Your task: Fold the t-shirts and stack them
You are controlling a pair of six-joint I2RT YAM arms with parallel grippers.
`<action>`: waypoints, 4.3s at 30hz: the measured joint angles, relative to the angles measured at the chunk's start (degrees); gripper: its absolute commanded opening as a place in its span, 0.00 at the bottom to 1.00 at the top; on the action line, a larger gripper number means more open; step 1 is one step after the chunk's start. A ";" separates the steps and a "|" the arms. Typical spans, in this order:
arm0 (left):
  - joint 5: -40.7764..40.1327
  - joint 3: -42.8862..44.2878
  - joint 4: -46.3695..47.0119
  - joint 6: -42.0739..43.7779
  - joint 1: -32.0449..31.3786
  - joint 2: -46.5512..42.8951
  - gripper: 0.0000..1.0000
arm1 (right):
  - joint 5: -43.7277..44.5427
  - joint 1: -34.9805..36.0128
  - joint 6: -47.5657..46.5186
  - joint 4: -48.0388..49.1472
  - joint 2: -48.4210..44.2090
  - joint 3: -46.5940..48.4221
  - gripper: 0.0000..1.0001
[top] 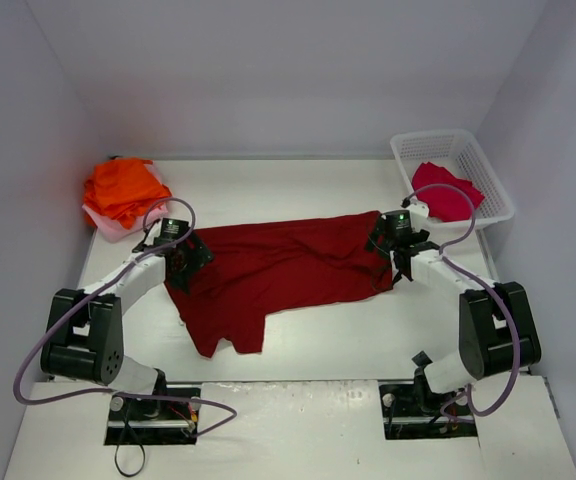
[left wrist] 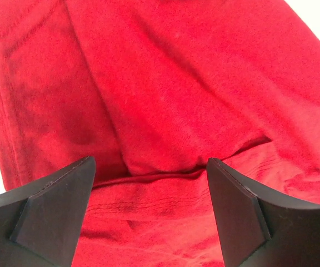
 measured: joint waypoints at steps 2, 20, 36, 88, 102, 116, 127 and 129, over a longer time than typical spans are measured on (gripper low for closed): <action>0.00 -0.70 0.04 -0.42 -0.31 0.00 0.76 | -0.02 0.00 0.00 0.00 0.00 -0.24 0.76; -1.33 -1.42 0.90 -1.22 -1.95 2.25 0.64 | -0.07 0.04 0.39 1.07 0.02 -0.31 0.38; -2.34 -1.42 2.23 -1.27 -2.32 3.19 0.49 | -0.20 0.04 1.14 1.60 0.28 -0.66 0.45; -4.74 -2.23 0.46 2.45 3.85 2.25 0.00 | 7.43 -2.73 4.00 -5.70 3.54 0.74 0.00; -2.51 -3.96 1.27 3.69 5.75 1.31 0.00 | 7.37 -2.64 3.98 -5.88 4.33 0.74 0.00; -4.44 -6.36 1.49 3.69 6.01 -5.86 0.65 | 7.37 -2.60 3.82 -6.03 4.55 0.74 0.00; -5.22 -6.36 2.67 3.08 5.44 -3.76 0.65 | 7.34 -2.58 3.52 -6.03 4.57 0.74 0.00; -5.22 -6.36 2.84 2.56 5.07 -3.19 0.65 | 7.34 -2.58 3.45 -6.03 4.57 0.74 0.00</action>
